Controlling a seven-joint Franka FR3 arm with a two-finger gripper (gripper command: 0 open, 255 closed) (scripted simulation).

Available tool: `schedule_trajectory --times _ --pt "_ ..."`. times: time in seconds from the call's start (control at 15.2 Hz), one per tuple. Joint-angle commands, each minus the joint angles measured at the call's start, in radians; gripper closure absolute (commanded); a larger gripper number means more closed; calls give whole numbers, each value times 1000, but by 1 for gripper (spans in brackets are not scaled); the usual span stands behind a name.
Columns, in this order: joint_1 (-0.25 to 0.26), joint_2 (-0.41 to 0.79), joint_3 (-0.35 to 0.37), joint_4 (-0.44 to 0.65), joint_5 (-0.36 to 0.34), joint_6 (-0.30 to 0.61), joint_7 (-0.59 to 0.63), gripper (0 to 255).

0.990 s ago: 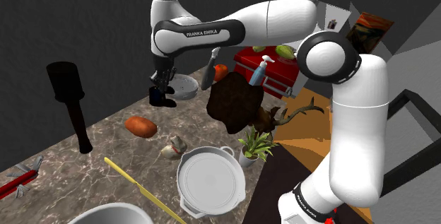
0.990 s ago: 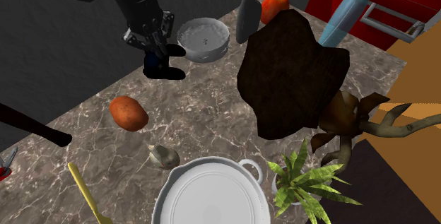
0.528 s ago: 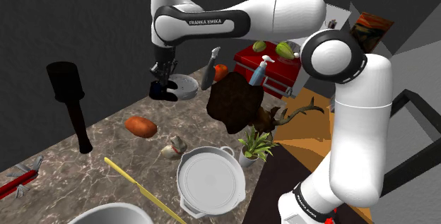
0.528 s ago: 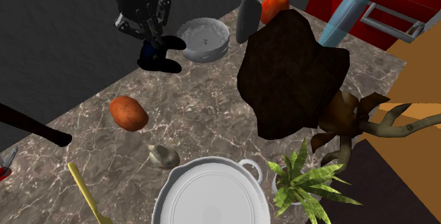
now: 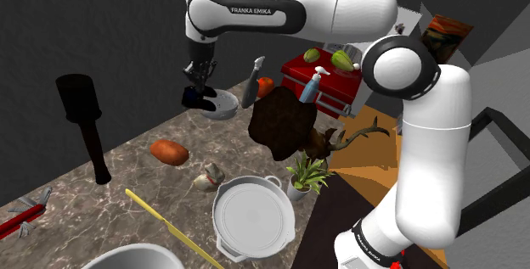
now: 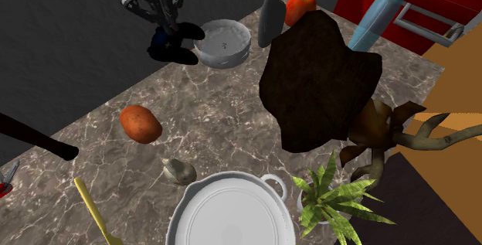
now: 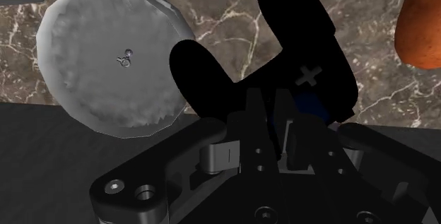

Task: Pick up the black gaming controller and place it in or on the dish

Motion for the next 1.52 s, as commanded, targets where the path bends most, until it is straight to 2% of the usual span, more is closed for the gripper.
schedule_trajectory --times 0.0,0.26,0.46,0.73,0.99,1.45 --pt "-20 20 -9 49 0 -27 -36 255" --pt "-60 85 -29 182 -2 -90 -113 255" --pt "-84 158 -44 325 -6 -155 -171 255" --pt "-94 324 -67 639 -16 -295 -250 255" --pt "-112 275 -62 496 -13 -204 -239 255" --pt "-128 246 -59 350 -13 -89 -226 255"
